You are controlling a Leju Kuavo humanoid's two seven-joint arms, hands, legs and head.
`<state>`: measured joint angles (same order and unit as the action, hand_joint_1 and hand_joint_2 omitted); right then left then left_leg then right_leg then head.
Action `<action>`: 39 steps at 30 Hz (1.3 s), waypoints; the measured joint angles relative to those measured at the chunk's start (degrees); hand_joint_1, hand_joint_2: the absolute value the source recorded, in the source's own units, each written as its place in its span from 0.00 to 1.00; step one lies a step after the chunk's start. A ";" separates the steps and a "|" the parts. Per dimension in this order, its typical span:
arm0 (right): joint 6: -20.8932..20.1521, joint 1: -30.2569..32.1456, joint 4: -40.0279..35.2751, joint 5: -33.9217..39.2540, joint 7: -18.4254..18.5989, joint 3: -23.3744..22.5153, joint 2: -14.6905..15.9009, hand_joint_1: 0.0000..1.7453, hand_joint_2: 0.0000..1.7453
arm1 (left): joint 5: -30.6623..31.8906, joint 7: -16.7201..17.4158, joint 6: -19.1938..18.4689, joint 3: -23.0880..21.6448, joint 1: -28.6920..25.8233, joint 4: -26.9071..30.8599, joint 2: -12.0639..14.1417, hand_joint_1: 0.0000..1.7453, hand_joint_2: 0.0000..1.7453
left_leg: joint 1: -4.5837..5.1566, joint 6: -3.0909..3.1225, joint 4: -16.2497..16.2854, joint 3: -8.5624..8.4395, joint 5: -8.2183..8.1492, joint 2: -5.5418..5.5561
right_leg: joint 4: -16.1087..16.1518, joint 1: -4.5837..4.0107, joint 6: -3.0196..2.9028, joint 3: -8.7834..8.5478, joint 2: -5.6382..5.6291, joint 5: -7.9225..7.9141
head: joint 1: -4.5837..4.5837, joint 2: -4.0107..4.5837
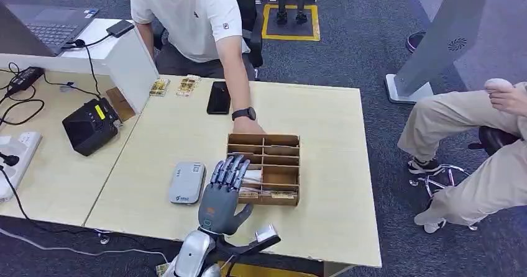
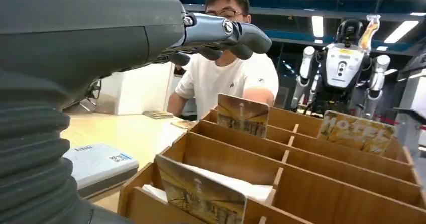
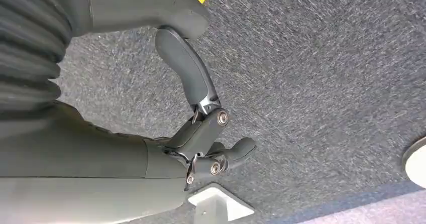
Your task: Pass the card to the sensor for recognition and then transmit it.
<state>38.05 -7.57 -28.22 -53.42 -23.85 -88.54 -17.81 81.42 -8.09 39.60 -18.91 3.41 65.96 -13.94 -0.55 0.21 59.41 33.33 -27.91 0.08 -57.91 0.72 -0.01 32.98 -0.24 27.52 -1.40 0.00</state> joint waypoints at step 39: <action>0.00 -0.18 3.04 -2.80 -2.45 0.00 0.48 0.00 1.00 | -4.26 -3.63 0.77 -4.92 7.40 -17.20 -0.26 0.00 1.00 | 0.00 0.00 0.00 -0.15 0.00 0.02 | 0.00 0.00 -0.02 -0.17 0.02 -0.02 | -0.04 0.00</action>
<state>38.05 -7.75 -25.18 -56.22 -26.29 -88.54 -17.33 77.16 -11.71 40.37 -23.83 10.81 48.76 -14.21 -0.55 0.21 59.41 33.18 -27.91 0.09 -57.91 0.72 -0.03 32.81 -0.22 27.50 -1.44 0.00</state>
